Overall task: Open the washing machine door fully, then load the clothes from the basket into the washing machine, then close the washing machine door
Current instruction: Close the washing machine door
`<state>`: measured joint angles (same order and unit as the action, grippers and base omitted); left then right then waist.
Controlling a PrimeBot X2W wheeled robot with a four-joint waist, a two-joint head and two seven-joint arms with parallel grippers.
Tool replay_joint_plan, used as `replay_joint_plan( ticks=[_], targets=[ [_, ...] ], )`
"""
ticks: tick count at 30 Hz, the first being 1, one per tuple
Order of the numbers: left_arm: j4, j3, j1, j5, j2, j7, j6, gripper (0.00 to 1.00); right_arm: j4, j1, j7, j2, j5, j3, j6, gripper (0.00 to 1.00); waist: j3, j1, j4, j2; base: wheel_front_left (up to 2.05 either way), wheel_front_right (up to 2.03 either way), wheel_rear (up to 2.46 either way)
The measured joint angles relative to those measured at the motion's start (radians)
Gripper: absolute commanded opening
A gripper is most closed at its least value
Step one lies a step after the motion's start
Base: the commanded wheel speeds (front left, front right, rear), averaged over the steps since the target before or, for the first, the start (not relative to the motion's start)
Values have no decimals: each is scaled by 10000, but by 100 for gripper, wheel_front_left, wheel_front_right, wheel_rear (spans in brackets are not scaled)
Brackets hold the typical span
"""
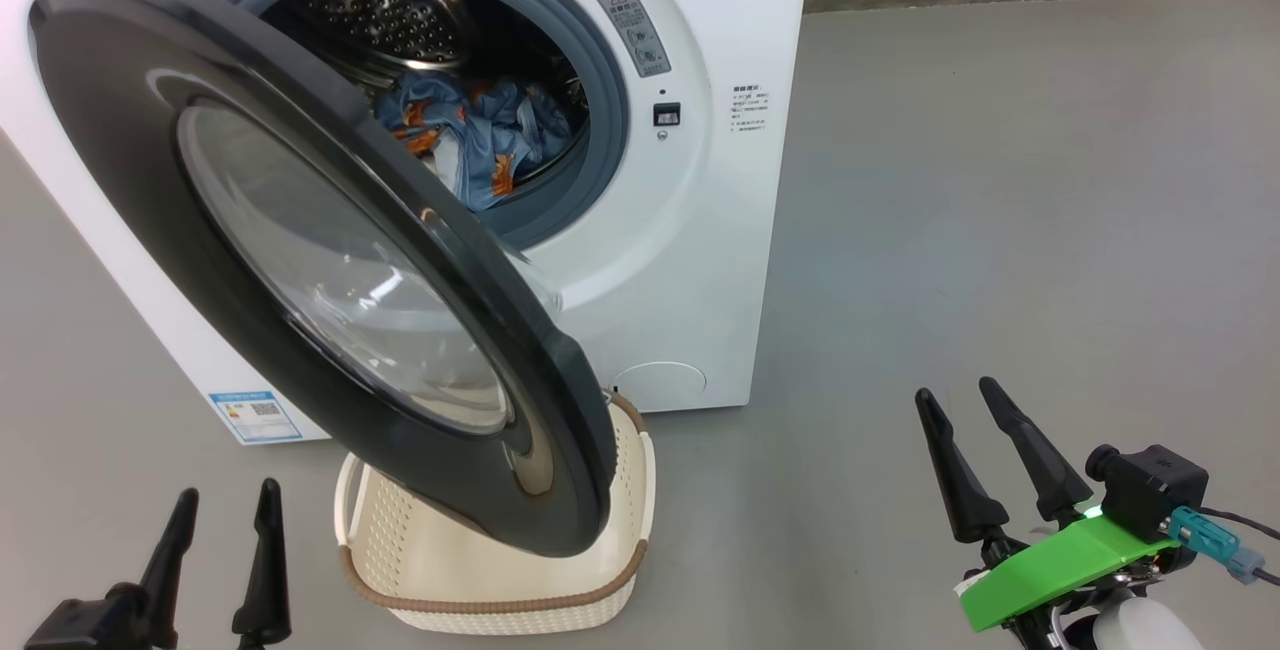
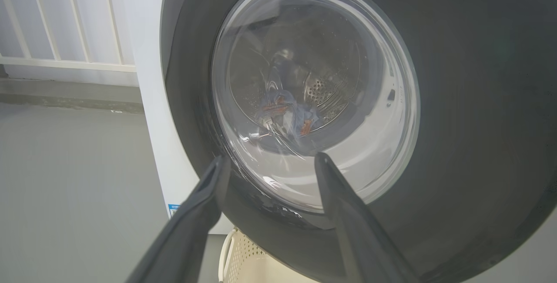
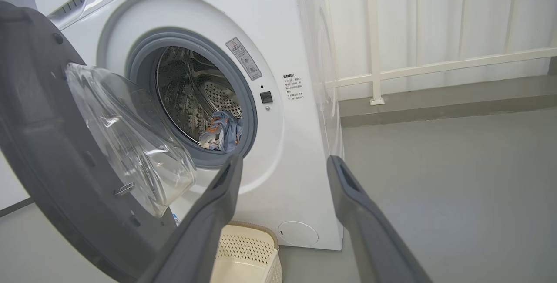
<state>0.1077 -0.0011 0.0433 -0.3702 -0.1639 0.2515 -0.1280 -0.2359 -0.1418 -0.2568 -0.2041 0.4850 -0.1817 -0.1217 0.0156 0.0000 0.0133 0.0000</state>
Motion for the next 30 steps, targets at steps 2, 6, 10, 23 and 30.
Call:
replay_joint_plan(
  ticks=[2, 6, 10, 23, 30],
  targets=[
    [-2, 25, 1, 79, 42, 0, 0, 100, 0, 0, 0, -13, 0, -6, 0, 100, 0, 0, 3, 0, 0, 0, 0],
    [-10, 86, 3, 297, 92, 13, -2, 100, 0, 0, 0, -27, 0, -21, 0, 100, -4, 0, 7, 0, 0, 0, 0],
    [-10, 67, 6, 309, 163, 38, -2, 100, -6, 0, 0, -67, 0, -35, 0, 100, -8, -1, 6, 0, 0, 0, 0],
    [-10, 69, 13, 322, 186, 38, -2, 100, -86, 0, 0, -98, -31, 17, 0, 100, -29, -1, -58, 0, 0, 0, 0],
    [-12, 65, 14, 322, 186, 38, -2, 100, -125, 0, 0, -82, -109, 92, 0, 100, -52, 0, -118, 0, 0, 0, 0]
  ],
)
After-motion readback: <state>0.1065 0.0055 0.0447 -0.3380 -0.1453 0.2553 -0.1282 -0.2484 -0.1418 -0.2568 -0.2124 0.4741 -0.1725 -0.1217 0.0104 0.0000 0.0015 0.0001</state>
